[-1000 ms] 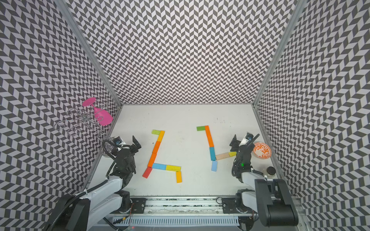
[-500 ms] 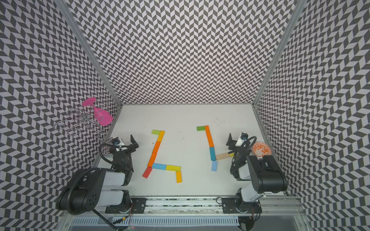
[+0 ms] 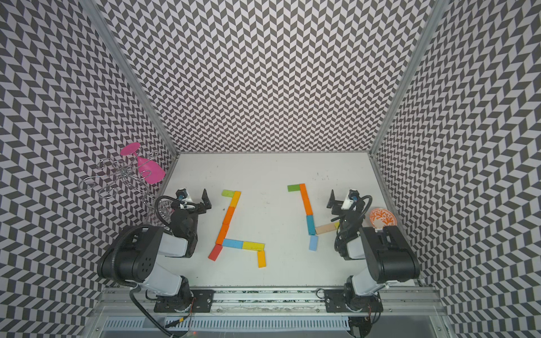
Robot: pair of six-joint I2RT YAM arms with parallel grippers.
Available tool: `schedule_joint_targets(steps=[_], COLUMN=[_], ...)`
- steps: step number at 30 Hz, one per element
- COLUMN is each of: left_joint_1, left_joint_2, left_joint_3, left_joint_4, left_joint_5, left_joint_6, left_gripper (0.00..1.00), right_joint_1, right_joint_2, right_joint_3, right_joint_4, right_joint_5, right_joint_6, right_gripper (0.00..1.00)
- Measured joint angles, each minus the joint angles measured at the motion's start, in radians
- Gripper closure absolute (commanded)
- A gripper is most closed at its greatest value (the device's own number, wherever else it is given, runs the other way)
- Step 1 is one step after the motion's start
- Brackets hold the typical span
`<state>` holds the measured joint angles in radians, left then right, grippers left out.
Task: Assemble a giraffe with building blocks
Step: Reset both arms
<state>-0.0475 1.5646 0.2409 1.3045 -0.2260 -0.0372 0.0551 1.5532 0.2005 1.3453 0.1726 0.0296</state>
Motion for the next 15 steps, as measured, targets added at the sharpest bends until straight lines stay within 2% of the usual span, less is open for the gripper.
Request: schedule_joint_targets(steps=[15], left_joint_1=[0.0], left_joint_2=[-0.001], left_joint_3=[0.0], left_joint_4=[-0.019], left_joint_5=[0.014], left_joint_6=[0.0], left_gripper=[0.0], right_joint_1=[0.001], right_joint_2=[0.005], right_joint_3=[0.0], right_joint_4=[-0.007], right_joint_5=[0.018], right_joint_6=[-0.004], right_gripper=[0.0])
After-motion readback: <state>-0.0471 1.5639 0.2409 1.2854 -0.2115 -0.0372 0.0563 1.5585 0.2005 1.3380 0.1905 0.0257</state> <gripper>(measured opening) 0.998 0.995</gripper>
